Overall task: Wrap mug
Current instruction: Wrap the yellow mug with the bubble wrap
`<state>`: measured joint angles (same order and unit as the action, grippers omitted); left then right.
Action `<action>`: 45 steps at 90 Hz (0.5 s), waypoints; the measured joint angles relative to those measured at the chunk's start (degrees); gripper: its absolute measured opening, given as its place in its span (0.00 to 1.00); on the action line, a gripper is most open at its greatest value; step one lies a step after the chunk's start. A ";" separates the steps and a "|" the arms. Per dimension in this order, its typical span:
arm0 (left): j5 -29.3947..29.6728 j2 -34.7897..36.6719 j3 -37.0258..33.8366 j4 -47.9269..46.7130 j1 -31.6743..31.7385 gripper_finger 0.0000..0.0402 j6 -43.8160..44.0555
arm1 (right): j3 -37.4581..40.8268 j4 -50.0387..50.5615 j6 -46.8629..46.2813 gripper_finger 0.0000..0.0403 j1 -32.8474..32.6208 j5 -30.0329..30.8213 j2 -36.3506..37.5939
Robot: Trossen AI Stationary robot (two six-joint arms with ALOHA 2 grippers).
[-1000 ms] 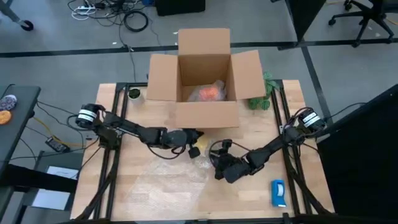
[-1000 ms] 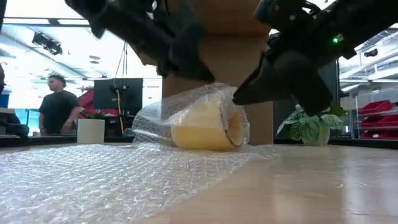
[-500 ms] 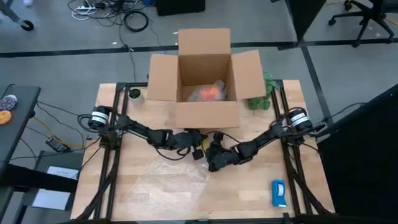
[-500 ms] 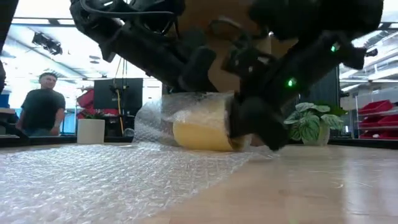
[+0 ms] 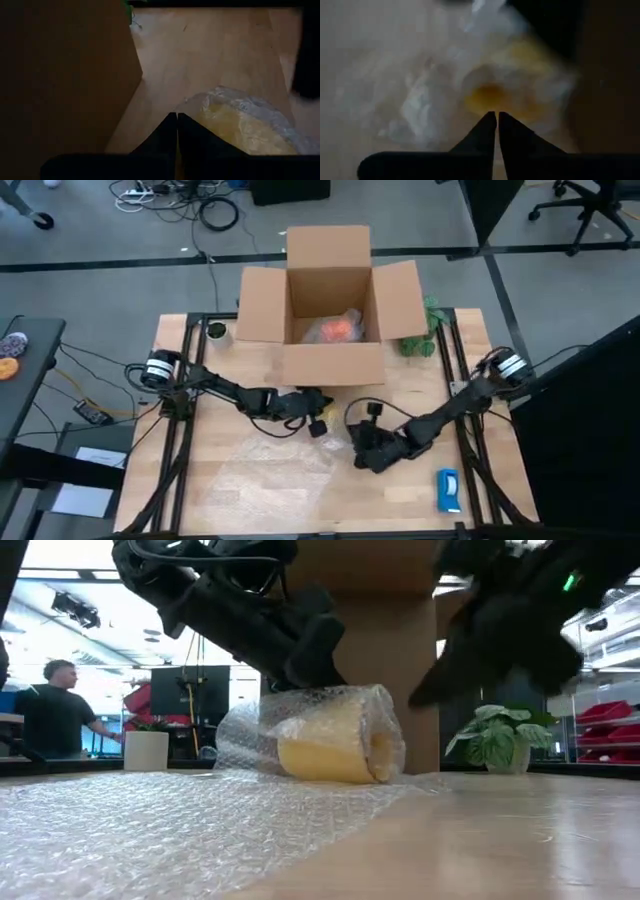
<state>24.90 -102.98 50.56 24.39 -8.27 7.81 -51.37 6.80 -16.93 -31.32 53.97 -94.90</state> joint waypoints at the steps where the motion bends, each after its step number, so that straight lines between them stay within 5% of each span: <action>1: -0.05 -0.03 -0.01 0.11 0.00 0.00 0.00 | 0.00 0.06 -0.01 0.00 -0.01 0.96 0.28; 13: -0.36 -0.10 -0.13 1.26 -0.02 0.00 -0.09 | -0.02 -0.56 -1.75 0.00 2.82 4.60 1.25; 45: -0.40 -0.08 -0.11 0.91 -0.09 0.00 -0.74 | 0.15 -13.36 -2.49 0.00 6.51 -4.28 -10.78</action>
<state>24.49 -103.07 50.46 25.31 -8.36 7.08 -51.23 -6.55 -19.42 -24.81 49.69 -105.68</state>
